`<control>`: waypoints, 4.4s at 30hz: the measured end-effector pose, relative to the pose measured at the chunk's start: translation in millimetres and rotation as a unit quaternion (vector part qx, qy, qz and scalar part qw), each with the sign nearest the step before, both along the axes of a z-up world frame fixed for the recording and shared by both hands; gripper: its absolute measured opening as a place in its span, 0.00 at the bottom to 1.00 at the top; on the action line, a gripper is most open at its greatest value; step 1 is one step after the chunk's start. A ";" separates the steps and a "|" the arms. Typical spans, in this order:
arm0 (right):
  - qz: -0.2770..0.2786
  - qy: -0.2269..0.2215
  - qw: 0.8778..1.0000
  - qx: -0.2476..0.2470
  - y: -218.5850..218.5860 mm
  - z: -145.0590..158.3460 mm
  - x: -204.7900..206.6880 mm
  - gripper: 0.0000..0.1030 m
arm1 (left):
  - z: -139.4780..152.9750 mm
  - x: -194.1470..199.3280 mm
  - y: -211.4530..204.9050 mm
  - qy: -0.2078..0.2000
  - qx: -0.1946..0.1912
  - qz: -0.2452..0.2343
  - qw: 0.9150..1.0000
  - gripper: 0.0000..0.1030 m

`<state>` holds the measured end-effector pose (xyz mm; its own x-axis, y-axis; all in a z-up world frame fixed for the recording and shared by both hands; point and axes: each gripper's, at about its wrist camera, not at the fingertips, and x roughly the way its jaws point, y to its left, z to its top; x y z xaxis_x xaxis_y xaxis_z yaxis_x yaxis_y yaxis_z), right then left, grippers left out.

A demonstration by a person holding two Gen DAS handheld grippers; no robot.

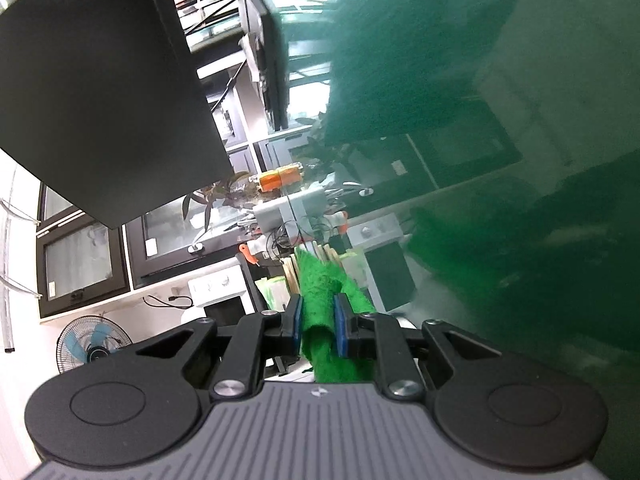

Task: Clean bowl
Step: 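Hold the bowl with the left tool while the right tool rubs the cloth along the rim, then sweep the green cloth across the bowl's rim with the right tool, then turn the bowl with the left tool while the right tool wipes its outer wall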

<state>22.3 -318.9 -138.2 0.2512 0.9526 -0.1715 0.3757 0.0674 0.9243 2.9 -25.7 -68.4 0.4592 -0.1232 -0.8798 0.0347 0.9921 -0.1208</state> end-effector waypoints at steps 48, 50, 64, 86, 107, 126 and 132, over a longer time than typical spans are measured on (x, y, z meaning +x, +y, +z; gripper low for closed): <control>0.003 -0.003 1.000 -0.022 0.5 0.1 -4.6 0.17 | 0.1 -2.8 -3.0 0.005 0.007 -0.023 1.000 0.56; 0.000 -0.011 1.000 -0.024 8.2 1.2 4.6 0.17 | 0.3 -2.9 -3.0 0.005 0.007 -0.023 1.000 0.56; 0.008 -0.027 0.999 0.017 32.8 9.8 20.9 0.17 | 1.1 -2.0 -2.5 0.008 0.007 -0.020 1.000 0.56; -0.001 -0.021 0.999 0.025 29.7 7.8 16.1 0.17 | 0.2 0.9 -3.2 0.013 0.009 -0.022 1.000 0.56; 0.003 -0.022 1.000 0.022 31.4 8.9 14.8 0.17 | 0.5 -2.7 -4.2 0.011 0.010 -0.018 1.000 0.57; -0.001 -0.025 1.000 -0.001 -5.5 11.3 -7.6 0.14 | 0.6 -2.6 -4.4 0.008 0.009 -0.019 1.000 0.57; -0.006 -0.026 1.000 -0.003 20.7 6.2 12.5 0.14 | 0.1 -1.8 -5.1 0.008 0.010 -0.017 1.000 0.58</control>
